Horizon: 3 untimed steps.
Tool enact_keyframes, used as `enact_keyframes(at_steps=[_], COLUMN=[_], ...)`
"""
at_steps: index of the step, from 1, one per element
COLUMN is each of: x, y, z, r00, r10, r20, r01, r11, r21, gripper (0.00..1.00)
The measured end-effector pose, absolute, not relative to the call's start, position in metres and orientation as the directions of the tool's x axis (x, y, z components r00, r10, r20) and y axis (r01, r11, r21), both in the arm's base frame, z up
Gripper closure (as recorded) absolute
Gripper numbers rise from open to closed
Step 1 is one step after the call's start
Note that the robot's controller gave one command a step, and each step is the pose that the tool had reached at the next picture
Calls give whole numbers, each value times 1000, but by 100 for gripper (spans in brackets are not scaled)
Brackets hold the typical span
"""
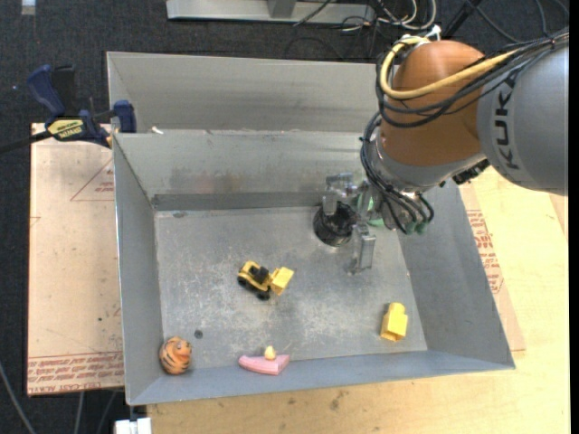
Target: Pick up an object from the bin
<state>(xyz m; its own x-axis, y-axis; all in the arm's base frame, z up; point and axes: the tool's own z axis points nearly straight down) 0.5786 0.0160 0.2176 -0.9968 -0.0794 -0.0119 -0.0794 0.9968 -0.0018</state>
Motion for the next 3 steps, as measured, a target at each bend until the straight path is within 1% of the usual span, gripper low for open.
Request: enact_keyframes(at_steps=[1,2,3], x=[582,587,626], y=[27,48,88], z=[180,149,106], r00=[-979,-903,-867], r10=[-206,-430,-499], r20=[-4,-3,-8], r01=[-206,-430,-499], r11=[979,903,867], r21=[0,0,-2], gripper=[0,0,0])
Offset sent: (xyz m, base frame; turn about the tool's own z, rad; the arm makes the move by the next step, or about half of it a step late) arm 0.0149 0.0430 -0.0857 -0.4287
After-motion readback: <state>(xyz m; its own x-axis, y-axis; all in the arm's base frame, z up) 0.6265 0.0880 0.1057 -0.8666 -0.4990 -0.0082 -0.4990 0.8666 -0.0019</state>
